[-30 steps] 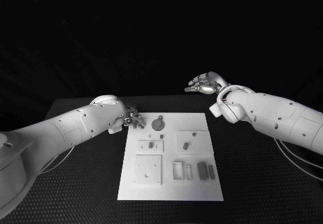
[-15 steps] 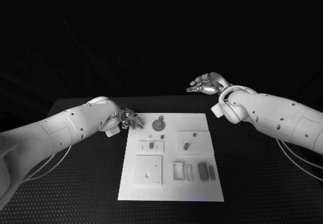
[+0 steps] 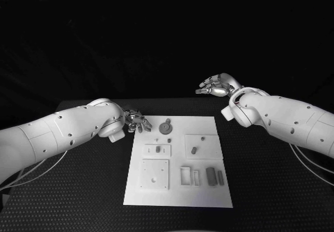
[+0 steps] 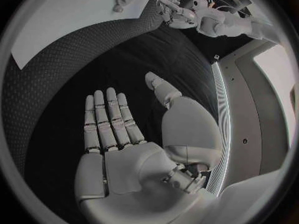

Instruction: Assemble the parts on the task board

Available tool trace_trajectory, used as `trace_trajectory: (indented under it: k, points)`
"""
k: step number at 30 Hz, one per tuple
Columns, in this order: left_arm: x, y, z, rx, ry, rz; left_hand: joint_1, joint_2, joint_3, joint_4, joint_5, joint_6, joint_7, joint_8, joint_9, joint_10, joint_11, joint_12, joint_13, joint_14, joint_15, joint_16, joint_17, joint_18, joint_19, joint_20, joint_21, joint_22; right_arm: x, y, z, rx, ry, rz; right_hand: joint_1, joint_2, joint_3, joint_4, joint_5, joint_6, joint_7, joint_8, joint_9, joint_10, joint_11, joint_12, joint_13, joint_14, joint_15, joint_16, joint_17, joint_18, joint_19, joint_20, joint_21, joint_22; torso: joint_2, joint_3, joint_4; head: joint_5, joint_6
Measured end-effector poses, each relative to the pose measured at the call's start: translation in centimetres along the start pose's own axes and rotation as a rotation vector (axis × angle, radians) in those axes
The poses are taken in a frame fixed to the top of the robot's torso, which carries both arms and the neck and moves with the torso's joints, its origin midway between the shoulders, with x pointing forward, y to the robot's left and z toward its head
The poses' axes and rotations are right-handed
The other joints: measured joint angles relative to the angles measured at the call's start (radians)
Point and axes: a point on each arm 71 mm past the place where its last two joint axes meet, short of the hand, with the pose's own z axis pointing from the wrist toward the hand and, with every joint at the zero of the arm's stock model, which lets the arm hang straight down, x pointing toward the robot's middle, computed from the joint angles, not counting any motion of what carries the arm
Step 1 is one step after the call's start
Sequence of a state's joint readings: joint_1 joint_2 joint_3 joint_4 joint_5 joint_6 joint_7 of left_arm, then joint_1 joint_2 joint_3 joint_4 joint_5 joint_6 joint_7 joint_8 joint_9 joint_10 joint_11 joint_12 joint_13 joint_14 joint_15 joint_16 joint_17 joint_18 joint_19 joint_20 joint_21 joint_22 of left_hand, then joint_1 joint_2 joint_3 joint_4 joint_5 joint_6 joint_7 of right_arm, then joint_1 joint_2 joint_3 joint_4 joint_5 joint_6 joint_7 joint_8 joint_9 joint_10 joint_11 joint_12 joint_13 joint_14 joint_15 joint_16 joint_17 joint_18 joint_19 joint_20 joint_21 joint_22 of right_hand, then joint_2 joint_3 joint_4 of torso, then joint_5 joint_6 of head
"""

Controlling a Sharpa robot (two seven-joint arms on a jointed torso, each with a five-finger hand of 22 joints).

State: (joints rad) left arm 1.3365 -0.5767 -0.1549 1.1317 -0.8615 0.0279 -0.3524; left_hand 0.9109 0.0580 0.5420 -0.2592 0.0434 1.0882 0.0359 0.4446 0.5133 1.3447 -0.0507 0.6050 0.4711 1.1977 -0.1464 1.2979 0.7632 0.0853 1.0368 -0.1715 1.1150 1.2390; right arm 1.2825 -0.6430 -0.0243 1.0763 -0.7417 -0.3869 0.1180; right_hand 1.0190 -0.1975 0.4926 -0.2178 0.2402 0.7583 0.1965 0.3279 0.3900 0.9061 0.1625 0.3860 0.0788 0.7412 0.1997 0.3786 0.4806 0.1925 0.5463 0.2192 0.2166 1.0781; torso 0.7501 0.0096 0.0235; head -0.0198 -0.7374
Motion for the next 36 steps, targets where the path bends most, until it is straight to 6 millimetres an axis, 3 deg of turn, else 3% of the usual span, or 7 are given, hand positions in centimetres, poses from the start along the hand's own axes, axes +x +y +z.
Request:
trace_trajectory:
  k: [13, 20, 36]
  points:
    - [2.0, 0.2, -1.4, 0.007, -0.013, 0.084, 0.008, -0.008, 0.006, 0.0, 0.004, 0.013, -0.002, 0.0, 0.0, 0.01, 0.002, 0.0, 0.001, 0.008, 0.0, 0.002, 0.0, -0.001, 0.007, 0.0, 0.0, 0.0, 0.2, 0.2, -0.1, -0.005, 0.008, 0.001, 0.0, 0.0, 0.0, 0.0, 0.0, 0.0, 0.0, 0.0, -0.001, 0.0, 0.0, 0.0, -0.002, 0.0, 0.0, 0.0, -0.001, 0.0, 0.0, 0.0, 0.0, 0.001, 0.0, 0.0002, -0.0006, 0.008, -0.008]
    - [4.1, 0.7, -1.5, 0.0, -0.008, 0.159, 0.007, -0.008, 0.007, 0.001, 0.004, 0.022, -0.007, 0.0, 0.0, 0.015, 0.002, 0.0, 0.001, 0.011, 0.0, 0.004, 0.0, -0.007, 0.011, -0.003, 0.0, 0.0, 0.2, 0.3, -0.2, -0.005, 0.009, 0.0, 0.0, 0.0, 0.0, 0.0, 0.0, 0.0, 0.0, 0.0, -0.001, 0.0, 0.0, 0.0, -0.002, 0.0, 0.0, 0.0, -0.002, 0.0, 0.0, 0.0, 0.0, 0.001, 0.001, 0.0001, -0.0012, 0.009, -0.016]
    - [4.9, 0.5, -1.5, -0.002, -0.036, 0.189, -0.005, -0.02, 0.018, -0.004, 0.003, 0.028, -0.011, 0.0, 0.0, 0.026, 0.001, 0.0, 0.002, 0.023, -0.002, 0.008, 0.001, -0.009, 0.02, -0.006, 0.007, 0.001, 0.3, 0.4, -0.2, -0.008, 0.012, -0.002, 0.0, 0.0, 0.0, 0.0, 0.0, 0.0, 0.0, 0.0, -0.001, 0.0, 0.0, 0.0, -0.003, 0.0, 0.0, 0.0, -0.003, 0.0, 0.0, 0.0, -0.004, 0.002, 0.002, -0.0005, -0.0012, 0.008, -0.028]
